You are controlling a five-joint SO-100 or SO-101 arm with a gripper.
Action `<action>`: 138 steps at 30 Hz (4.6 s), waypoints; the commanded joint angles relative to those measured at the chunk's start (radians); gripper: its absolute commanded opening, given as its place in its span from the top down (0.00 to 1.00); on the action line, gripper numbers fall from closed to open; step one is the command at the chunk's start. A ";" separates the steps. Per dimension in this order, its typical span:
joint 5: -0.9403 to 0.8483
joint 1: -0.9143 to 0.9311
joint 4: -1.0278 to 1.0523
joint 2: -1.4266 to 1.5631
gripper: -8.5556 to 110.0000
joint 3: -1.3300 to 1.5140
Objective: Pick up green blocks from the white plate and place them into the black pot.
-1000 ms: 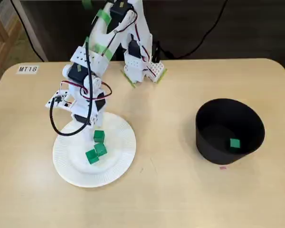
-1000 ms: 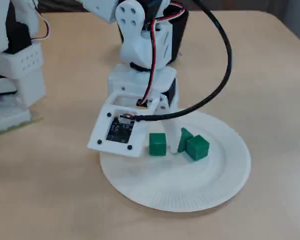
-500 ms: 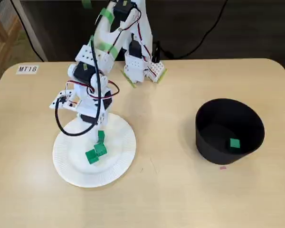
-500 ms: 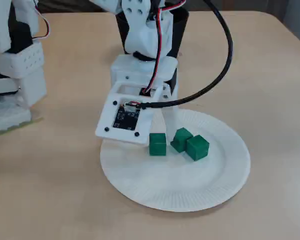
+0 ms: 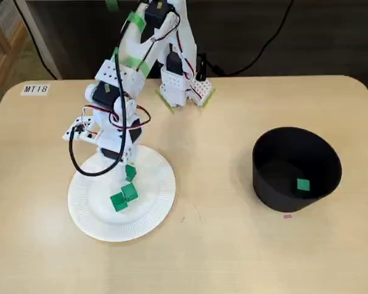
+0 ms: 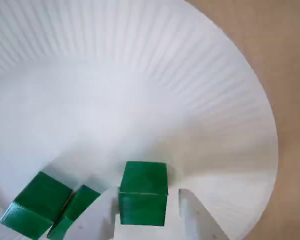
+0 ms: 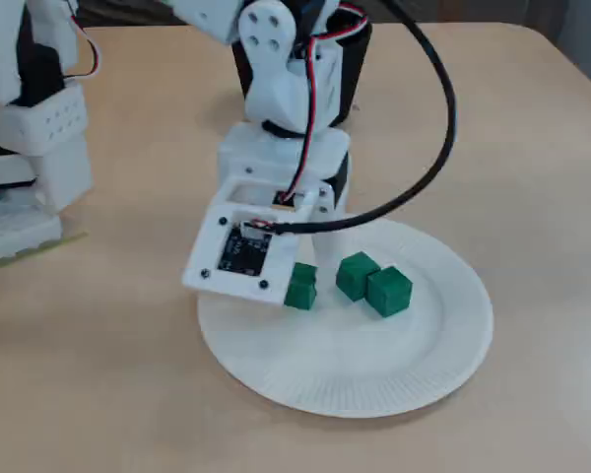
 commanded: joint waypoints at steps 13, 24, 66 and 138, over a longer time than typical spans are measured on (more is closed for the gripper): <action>0.020 0.006 -0.043 0.000 0.95 -0.026; 0.147 -0.216 -0.060 0.624 0.95 -0.133; 0.143 -0.893 -0.328 0.649 0.95 0.236; -0.538 -0.025 0.402 -0.477 0.68 -0.884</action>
